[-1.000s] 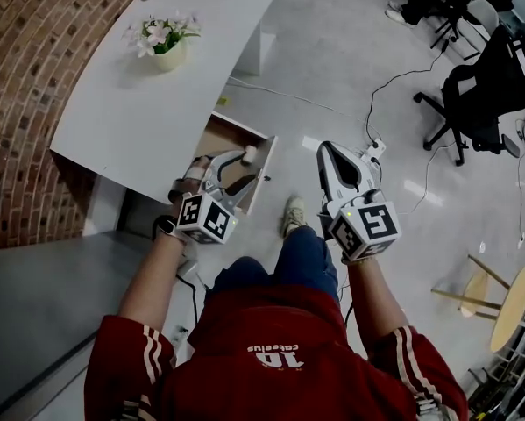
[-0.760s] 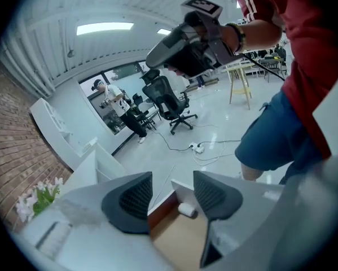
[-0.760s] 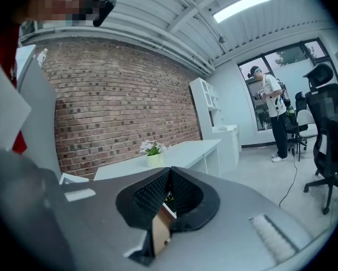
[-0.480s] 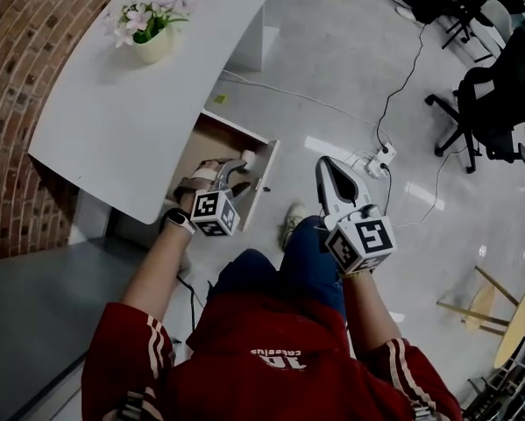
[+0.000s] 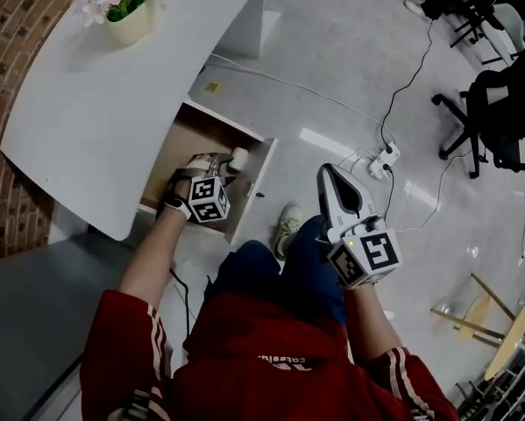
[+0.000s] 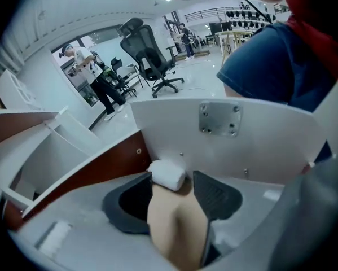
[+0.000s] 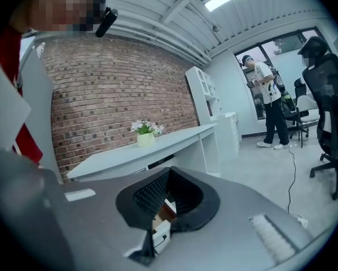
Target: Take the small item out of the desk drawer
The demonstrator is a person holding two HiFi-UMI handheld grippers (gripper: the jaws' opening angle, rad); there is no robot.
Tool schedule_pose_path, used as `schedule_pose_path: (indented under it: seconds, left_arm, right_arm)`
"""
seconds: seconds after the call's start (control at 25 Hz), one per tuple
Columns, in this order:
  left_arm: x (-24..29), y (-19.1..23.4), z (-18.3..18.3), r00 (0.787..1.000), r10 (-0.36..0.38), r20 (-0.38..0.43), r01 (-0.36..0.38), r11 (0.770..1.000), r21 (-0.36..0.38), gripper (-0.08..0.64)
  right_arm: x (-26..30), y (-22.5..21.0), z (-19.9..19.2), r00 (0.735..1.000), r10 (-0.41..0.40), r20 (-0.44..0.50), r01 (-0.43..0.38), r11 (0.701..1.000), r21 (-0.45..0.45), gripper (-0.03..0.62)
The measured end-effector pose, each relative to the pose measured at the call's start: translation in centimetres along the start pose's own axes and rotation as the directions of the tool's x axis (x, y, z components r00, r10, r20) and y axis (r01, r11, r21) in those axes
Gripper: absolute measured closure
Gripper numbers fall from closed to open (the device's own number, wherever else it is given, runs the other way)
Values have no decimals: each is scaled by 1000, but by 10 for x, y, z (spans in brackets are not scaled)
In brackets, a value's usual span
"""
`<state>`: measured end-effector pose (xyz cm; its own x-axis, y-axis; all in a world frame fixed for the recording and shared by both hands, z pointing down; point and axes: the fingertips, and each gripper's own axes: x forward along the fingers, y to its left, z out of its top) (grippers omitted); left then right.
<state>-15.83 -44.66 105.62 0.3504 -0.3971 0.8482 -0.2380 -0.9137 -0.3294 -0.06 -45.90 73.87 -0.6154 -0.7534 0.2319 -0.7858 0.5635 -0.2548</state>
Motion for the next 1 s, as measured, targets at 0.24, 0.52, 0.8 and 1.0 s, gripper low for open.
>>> schedule_pose_path:
  seconds: [0.24, 0.52, 0.8, 1.0]
  left_arm:
    - [42, -2, -20, 999, -18, -45, 18, 1000, 1, 328]
    - [35, 2, -19, 999, -28, -44, 22, 993, -119, 481]
    - [-30, 13, 22, 1000, -29, -9, 27, 983, -182, 492]
    - [-96, 16, 65, 999, -30, 41, 37, 981, -190, 491]
  right_arm:
    - [5, -16, -30, 1000, 1, -18, -1, 1000, 11, 601]
    - [-11, -24, -21, 999, -29, -40, 29, 999, 18, 601]
    - [-55, 2, 40, 997, -59, -49, 60, 998, 13, 601]
    - [-93, 32, 99, 995, -93, -36, 93, 996, -1, 601]
